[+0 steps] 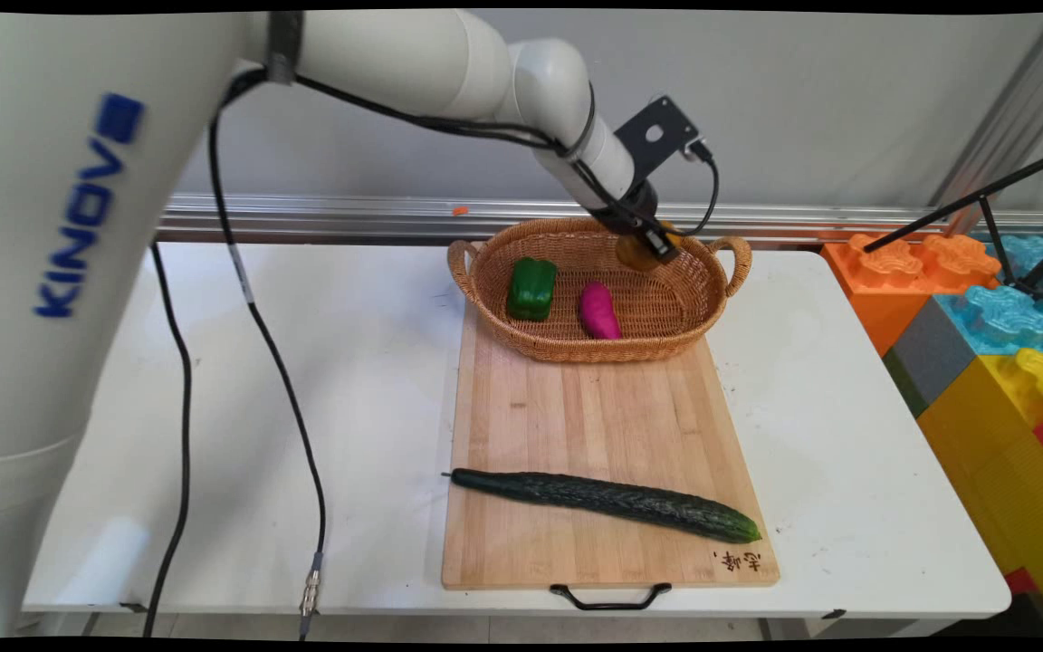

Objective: Place the picked object in the vegetable basket

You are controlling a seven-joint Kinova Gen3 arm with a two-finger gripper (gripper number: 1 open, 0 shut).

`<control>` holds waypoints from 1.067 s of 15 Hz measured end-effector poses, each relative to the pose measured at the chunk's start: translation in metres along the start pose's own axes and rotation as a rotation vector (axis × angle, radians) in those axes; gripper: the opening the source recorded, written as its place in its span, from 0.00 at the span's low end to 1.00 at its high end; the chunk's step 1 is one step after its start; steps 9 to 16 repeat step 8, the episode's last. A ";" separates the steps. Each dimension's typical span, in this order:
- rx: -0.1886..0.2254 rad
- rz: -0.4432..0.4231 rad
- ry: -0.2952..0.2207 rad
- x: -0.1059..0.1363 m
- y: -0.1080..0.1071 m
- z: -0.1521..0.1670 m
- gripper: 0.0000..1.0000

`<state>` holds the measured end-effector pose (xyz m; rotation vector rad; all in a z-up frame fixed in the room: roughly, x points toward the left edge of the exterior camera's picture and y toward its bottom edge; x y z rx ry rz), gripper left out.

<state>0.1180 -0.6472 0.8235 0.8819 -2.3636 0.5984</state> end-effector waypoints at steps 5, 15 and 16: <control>0.003 -0.031 -0.012 -0.009 -0.008 0.024 1.00; -0.002 -0.038 0.003 -0.003 -0.010 0.024 1.00; -0.002 -0.038 0.003 -0.003 -0.010 0.024 1.00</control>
